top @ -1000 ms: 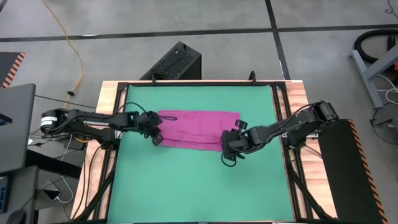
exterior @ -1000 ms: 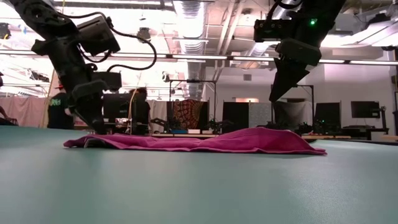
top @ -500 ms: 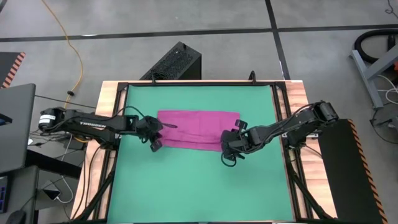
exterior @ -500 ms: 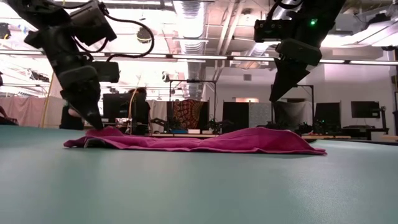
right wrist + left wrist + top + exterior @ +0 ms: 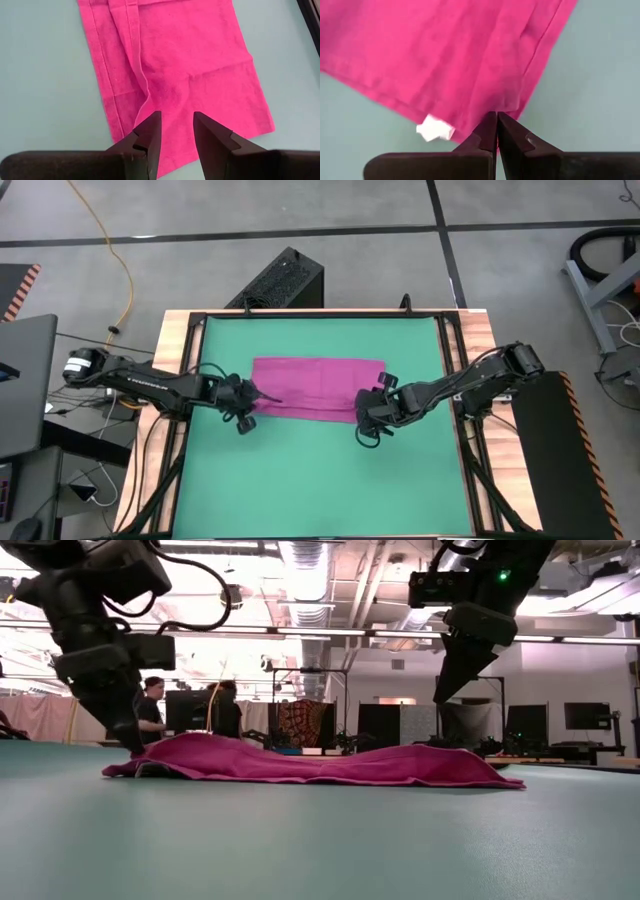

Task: Roll towel
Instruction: Fold the pink towel, then roll the pink towel

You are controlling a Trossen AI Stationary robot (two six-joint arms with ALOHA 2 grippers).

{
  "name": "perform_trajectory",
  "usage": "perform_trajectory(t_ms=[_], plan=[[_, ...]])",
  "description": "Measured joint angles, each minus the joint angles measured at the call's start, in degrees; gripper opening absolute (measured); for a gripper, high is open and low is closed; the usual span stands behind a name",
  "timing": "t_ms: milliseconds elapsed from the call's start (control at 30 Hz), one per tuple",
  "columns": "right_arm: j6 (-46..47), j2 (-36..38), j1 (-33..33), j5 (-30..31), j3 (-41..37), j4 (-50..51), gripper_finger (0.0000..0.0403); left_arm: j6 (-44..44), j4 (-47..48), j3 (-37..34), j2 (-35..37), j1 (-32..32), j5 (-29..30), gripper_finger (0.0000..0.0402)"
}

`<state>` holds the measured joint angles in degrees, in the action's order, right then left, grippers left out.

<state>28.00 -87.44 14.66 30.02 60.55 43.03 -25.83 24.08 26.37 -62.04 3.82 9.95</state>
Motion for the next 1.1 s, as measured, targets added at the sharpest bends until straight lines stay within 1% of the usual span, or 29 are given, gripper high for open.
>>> perform_trajectory(t_ms=[200, 533, 700, 833, 933, 1033, 1067, 1100], plan=[[0.00, 0.00, 0.00, -0.05, 0.00, -0.02, 0.0137, -0.74, 2.65, 0.00, -0.02, 1.68, 2.06, 0.0000], [0.00, 0.00, 0.00, -0.13, 0.00, -0.09, 0.0137, -0.45, 3.86, 0.00, -0.02, 4.99, 1.91, 0.0000], [0.01, 0.00, 0.00, -0.15, 0.00, -0.09, 0.0137, -3.85, 7.20, 0.00, -0.02, 6.64, 4.30, 0.0000], [0.00, 0.00, 0.00, -0.15, 0.00, -0.17, 0.0137, -7.83, 9.12, 0.00, 0.12, 7.16, 10.87, 0.0000], [0.01, 0.00, 0.00, -0.13, 0.01, -0.20, 0.0137, -8.86, 8.15, 0.00, 1.64, 7.00, 17.19, 0.0000], [0.00, 0.00, 0.00, -0.13, 0.00, -0.22, 0.0137, -7.22, 6.74, 0.02, 5.12, 5.98, 26.94, 0.0001], [0.00, 0.00, 0.00, -0.12, 0.00, -0.24, 0.0137, -5.84, 6.06, 0.02, 6.65, 4.97, 29.22, 0.0003], [-0.02, 0.00, 0.00, -0.11, 0.00, -0.24, 0.0137, -3.82, 5.10, 0.02, 8.23, 3.56, 30.22, 0.0006]])
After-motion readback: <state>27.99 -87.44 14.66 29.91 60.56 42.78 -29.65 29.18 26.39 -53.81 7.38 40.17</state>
